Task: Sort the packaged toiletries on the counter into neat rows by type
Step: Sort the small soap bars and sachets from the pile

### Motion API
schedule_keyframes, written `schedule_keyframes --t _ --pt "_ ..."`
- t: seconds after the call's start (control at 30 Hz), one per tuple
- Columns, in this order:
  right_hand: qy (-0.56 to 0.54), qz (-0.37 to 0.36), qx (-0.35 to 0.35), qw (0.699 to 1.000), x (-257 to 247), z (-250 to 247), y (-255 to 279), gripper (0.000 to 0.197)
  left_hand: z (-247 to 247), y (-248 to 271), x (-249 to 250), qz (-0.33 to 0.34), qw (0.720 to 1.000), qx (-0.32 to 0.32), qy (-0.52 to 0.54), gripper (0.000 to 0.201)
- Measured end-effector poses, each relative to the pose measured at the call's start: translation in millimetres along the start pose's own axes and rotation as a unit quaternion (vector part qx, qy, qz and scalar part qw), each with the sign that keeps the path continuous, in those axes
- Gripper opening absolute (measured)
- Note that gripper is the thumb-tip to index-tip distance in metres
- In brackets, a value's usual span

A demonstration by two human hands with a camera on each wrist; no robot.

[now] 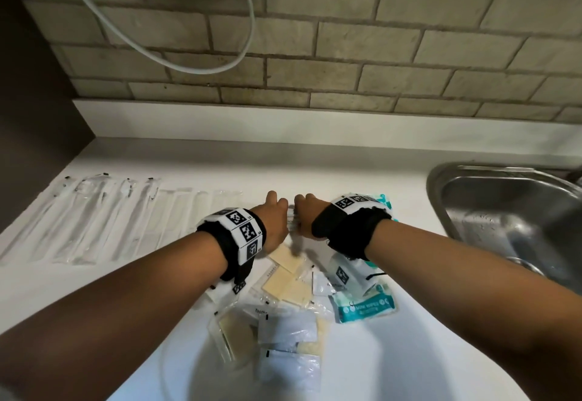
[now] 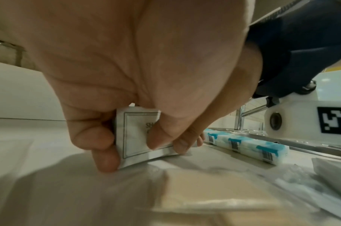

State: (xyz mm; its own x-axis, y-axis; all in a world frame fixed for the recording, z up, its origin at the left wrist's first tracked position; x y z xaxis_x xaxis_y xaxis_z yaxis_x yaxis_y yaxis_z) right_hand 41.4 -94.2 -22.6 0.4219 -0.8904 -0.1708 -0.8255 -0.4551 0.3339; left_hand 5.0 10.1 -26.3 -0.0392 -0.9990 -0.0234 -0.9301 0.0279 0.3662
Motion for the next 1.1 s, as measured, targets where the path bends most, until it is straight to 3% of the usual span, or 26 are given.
schedule_keyframes --t 0.2,0.53,0.63,0.9,1.03,1.1 --pt "-0.046 0.008 -0.001 0.999 4.6 -3.9 0.5 0.038 -3.3 -4.4 -7.4 0.001 0.999 -0.031 0.037 0.032" --pt "-0.053 -0.012 0.026 0.998 1.1 -10.0 -3.7 0.039 -8.5 -6.3 -16.0 0.020 1.000 0.006 0.011 0.029" --pt "-0.044 0.002 0.005 0.999 -4.0 -0.5 -5.6 0.040 -0.7 -7.0 -12.0 0.023 0.999 0.010 -0.019 0.030" --pt "-0.069 -0.011 -0.009 0.998 1.6 -4.4 -9.1 0.039 -0.5 -15.2 -19.1 0.028 0.999 -0.019 0.036 0.026" --pt "-0.136 -0.005 -0.025 0.990 15.9 -24.8 -15.5 0.039 -14.6 -24.0 -34.9 0.048 0.996 -0.013 0.071 0.038" --pt "-0.176 0.004 -0.027 0.984 24.2 -34.5 -20.1 0.027 -20.6 -29.9 -43.3 0.041 0.994 0.001 0.103 0.043"
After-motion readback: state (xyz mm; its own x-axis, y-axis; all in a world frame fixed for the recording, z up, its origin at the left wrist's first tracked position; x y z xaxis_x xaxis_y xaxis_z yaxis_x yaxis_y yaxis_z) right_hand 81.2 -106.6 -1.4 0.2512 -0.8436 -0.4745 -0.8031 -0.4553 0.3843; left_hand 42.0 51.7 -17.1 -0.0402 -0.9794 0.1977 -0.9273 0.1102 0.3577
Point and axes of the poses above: each hand's wrist, its own y-axis away from the middle knuckle, its own z-axis out of the palm, x = y × z, the point moved 1 cm from there along -y, towards the middle knuckle, and after that the axes turned 11 degrees about -y, right-handed, at the moved point
